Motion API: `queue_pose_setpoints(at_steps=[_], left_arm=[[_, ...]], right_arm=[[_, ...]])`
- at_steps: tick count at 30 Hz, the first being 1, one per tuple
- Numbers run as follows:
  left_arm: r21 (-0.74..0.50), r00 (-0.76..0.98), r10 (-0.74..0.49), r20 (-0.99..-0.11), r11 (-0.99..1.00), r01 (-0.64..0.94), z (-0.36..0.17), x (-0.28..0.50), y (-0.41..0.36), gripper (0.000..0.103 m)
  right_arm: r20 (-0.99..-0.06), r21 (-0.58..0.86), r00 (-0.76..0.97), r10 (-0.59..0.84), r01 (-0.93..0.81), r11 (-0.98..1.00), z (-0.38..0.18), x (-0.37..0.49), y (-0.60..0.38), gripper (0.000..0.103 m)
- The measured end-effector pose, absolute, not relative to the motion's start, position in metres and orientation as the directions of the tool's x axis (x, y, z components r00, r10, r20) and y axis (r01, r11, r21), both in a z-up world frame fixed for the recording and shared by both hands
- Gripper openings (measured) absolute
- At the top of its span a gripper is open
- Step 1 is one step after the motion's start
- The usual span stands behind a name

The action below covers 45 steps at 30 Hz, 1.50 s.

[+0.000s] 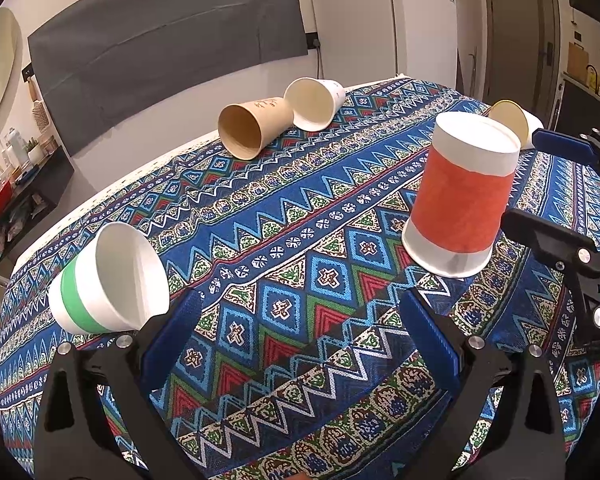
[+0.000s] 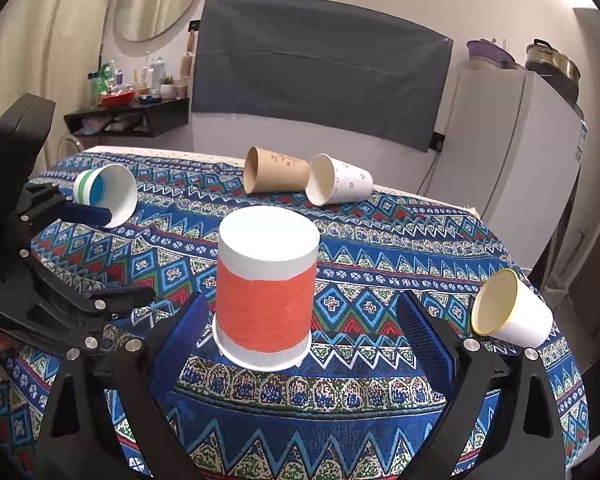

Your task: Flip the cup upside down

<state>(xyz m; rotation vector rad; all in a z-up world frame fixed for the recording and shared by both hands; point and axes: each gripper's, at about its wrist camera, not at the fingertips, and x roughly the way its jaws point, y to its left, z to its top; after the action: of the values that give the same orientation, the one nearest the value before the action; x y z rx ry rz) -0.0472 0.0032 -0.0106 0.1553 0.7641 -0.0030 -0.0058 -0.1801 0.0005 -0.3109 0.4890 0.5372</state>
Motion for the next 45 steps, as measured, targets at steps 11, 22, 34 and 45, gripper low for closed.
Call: queue_pose_setpoints(at_steps=[11,22,34,45], left_arm=[[0.139,0.722,0.053,-0.69,0.988,0.06,-0.0111,-0.0467,0.003,0.097],[0.142,0.723,0.056,-0.688,0.988,0.058,-0.0111,-0.0474,0.0023,0.097],[0.148,0.722,0.063,-0.689,0.987,0.055,-0.01,-0.0479,0.0024,0.097],[0.157,0.729,0.065,-0.681,0.986,0.058,-0.0084,-0.0501,-0.0015,0.097]], right_arm=[[-0.513,-0.163,0.758,0.404,-0.548,0.82,0.0005,-0.0072,-0.1799,0.091],[-0.514,-0.16,0.755,0.408,-0.552,0.819,-0.0001,-0.0063,-0.1797,0.091],[-0.532,-0.158,0.736,0.42,-0.573,0.804,-0.0016,-0.0059,-0.1778,0.091],[-0.539,-0.144,0.731,0.419,-0.57,0.809,-0.0018,-0.0029,-0.1794,0.091]])
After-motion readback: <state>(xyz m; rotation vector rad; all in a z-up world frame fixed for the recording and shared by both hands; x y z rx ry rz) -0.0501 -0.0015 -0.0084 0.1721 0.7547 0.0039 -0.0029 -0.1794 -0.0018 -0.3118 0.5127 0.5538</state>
